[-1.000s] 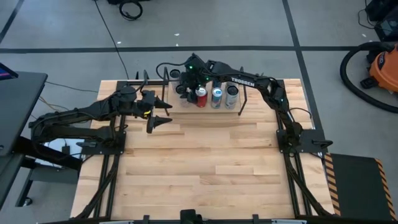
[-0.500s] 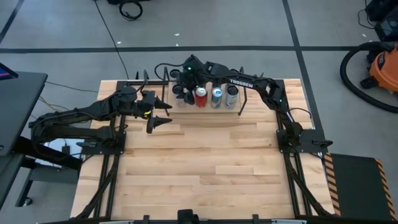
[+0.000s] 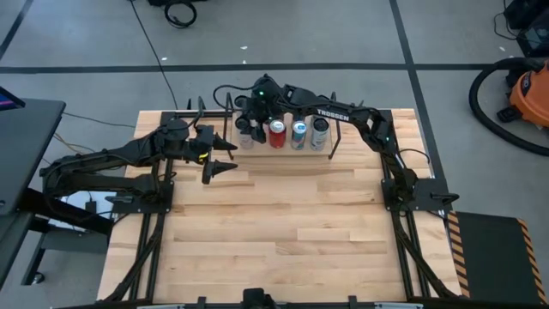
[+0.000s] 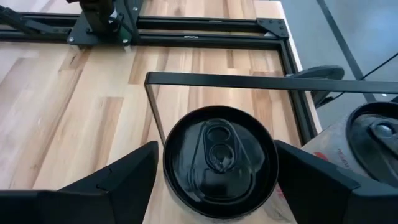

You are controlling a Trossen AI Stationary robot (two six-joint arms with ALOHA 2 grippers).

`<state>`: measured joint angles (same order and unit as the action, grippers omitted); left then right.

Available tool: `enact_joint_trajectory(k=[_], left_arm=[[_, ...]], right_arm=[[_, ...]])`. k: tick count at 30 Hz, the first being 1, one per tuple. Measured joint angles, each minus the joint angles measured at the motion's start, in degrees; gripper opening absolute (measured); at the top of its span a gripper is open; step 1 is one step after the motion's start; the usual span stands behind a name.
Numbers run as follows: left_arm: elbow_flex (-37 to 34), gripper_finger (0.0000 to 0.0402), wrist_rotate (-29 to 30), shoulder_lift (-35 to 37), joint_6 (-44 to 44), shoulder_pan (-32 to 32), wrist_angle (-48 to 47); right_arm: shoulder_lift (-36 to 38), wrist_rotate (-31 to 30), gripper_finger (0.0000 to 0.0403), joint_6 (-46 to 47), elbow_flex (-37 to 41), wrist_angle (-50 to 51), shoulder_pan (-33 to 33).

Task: Place canned beverage on shelf
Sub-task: Put the white pink soda can on the shelf aligned with the other white pink soda can, then return to Home Position

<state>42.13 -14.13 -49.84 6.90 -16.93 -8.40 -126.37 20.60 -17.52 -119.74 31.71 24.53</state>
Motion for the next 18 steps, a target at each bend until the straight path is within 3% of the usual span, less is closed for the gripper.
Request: enact_joint_trajectory(k=[8,13,18], left_arm=[[0.0,0.0317,0.0,0.0,1.01,0.0,0.0],[0.04,0.0317,-0.56,1.09,1.04,0.0,-0.2],[0.04,0.0317,-4.35,6.13,0.96,0.23,-4.74]], right_arm=[[0.18,0.38,0.0334,0.68,-0.18,-0.27,-0.02],[1.4,1.08,0.0336,4.62,-4.35,2.49,-0.1],[4.21,9.54,0.0336,5.72,-8.57,10.02,-0.44]])
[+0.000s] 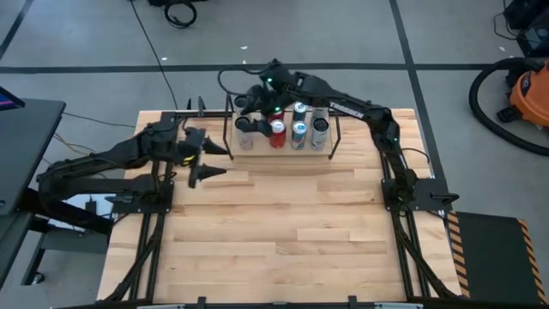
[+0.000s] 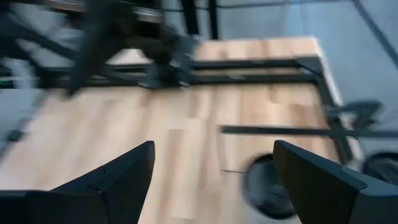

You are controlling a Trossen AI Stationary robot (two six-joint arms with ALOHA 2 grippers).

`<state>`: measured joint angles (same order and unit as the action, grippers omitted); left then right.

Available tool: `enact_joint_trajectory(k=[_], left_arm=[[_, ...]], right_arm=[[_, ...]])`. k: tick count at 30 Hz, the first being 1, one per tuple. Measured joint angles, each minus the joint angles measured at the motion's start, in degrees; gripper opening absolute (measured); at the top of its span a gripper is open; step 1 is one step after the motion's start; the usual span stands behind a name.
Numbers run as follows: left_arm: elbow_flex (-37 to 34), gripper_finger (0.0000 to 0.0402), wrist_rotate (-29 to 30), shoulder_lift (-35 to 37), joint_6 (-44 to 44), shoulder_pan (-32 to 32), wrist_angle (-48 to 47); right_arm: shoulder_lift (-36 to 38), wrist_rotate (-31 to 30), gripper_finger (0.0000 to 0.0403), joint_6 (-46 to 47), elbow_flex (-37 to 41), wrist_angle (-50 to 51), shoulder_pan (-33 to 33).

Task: Place canned beverage on shelf
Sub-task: Return to Home Position

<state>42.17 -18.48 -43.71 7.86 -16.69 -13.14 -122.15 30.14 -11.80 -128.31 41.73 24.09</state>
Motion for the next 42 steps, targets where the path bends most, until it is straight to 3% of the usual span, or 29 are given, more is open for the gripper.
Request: enact_joint_trajectory(k=[3,12,22,27,33,42], left_arm=[[-0.02,0.0317,-0.15,4.85,0.0,0.66,-2.8],[-0.78,0.0317,0.15,19.34,-0.83,6.73,-7.11],[-11.71,0.0317,1.32,36.82,-1.03,10.59,-6.29],[-18.38,0.0317,-1.61,42.88,-1.27,11.3,-2.61],[-24.88,0.0317,-3.44,43.21,-1.55,12.76,2.92],[-31.3,0.0317,-5.01,43.48,-4.25,16.36,9.28]], right_arm=[[3.45,3.05,0.0336,-0.6,-0.24,2.38,-0.4],[15.83,-0.78,0.0336,-2.42,-0.07,11.22,-4.04],[30.89,-4.01,0.0336,-4.38,-0.07,20.26,-9.97],[38.25,-14.3,0.0336,-1.35,2.6,23.07,-15.6],[50.49,-24.26,0.0336,2.6,15.97,17.83,-22.29],[72.63,-33.06,0.0336,7.62,49.43,-1.94,-27.52]])
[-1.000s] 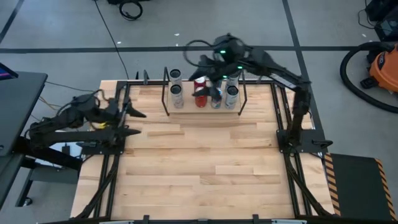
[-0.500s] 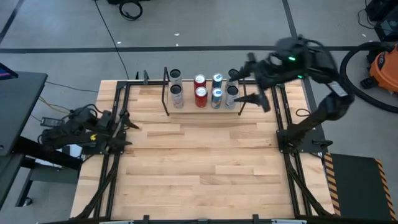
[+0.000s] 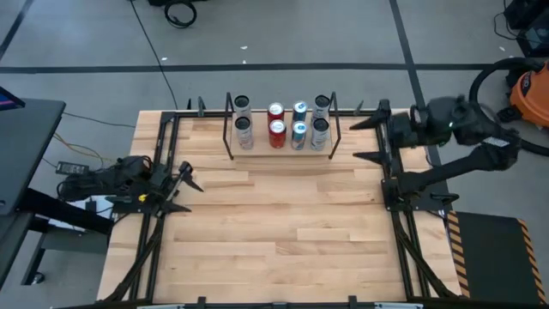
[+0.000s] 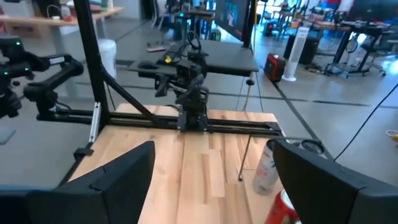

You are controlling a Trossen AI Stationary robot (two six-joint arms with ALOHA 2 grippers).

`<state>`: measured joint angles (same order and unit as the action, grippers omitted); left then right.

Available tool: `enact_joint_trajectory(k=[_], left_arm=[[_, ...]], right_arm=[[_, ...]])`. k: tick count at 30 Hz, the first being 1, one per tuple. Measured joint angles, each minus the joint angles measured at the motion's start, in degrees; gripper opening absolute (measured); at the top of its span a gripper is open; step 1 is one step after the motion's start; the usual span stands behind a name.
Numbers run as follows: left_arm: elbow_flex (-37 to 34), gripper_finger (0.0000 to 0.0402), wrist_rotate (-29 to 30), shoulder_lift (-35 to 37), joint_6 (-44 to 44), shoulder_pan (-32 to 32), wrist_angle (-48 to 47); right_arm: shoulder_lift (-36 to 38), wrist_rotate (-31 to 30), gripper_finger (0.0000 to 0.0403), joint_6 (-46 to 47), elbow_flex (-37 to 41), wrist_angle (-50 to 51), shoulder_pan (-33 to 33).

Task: Place canned beverage on shelf
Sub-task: Return to Home Position

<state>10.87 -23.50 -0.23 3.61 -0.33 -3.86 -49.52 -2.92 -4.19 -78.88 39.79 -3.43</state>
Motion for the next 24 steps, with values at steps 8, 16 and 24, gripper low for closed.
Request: enact_joint_trajectory(k=[8,16,24], left_arm=[[-3.15,0.0317,-0.3,0.0,-0.41,2.71,0.51],[-6.1,0.0317,-3.96,0.0,-1.46,4.67,1.99],[-7.6,0.0317,-4.45,0.0,-2.99,4.87,3.03]], right_arm=[[14.75,-5.19,0.0336,3.07,29.62,-16.09,-2.21],[25.62,-6.47,0.0336,5.53,57.78,-41.1,-2.27],[29.3,-14.05,0.0336,3.19,71.58,-57.04,-2.19]])
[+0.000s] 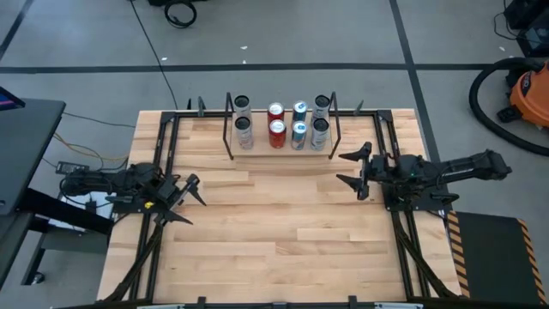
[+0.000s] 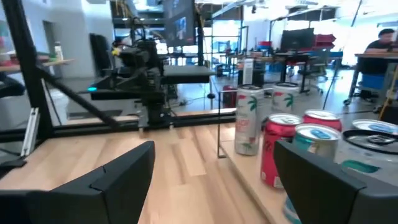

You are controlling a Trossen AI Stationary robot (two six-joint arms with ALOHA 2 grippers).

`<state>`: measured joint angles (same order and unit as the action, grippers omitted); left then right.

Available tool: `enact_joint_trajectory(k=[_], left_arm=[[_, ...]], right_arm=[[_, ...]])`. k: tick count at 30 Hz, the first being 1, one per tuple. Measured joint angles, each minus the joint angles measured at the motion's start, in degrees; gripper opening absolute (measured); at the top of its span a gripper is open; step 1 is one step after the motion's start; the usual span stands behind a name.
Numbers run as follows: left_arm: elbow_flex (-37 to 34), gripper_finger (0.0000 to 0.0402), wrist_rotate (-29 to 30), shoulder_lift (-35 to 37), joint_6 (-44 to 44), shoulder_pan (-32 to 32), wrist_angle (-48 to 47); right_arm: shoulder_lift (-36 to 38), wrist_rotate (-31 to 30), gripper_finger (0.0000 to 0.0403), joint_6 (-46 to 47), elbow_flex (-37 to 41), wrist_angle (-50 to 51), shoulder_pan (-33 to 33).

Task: Place canned beverage on shelf
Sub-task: Return to Home Position

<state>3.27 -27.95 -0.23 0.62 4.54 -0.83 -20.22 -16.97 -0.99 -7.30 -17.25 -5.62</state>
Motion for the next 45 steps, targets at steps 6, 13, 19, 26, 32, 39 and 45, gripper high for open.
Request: enact_joint_trajectory(k=[6,13,19,26,32,39,45], left_arm=[[0.0,0.0317,-0.02,0.0,-2.85,0.0,-1.78],[0.17,0.0317,0.0,-0.02,-5.1,0.0,-3.23],[0.28,0.0317,0.03,-0.11,-6.41,0.0,-4.26],[0.26,0.0317,4.68,-0.15,-10.22,0.0,-4.74],[0.2,0.0317,12.25,-0.15,-3.74,-0.02,-5.17],[0.15,0.0317,14.65,-0.15,-2.42,-0.02,-5.48],[0.11,0.0317,17.84,-0.15,-2.32,-0.02,-5.85]], right_arm=[[0.41,1.85,0.0336,0.06,0.07,2.68,-0.01],[0.41,2.05,0.0336,2.29,0.12,8.02,-0.01],[0.41,2.05,0.0336,1.62,0.12,10.56,-0.01],[0.36,2.06,0.0336,2.7,0.12,15.08,-0.01],[0.36,1.94,0.0336,3.49,0.12,17.49,-0.01],[0.36,-2.69,0.0336,4.92,4.94,13.77,0.05],[0.15,-2.85,0.0336,6.32,6.9,11.34,0.12]])
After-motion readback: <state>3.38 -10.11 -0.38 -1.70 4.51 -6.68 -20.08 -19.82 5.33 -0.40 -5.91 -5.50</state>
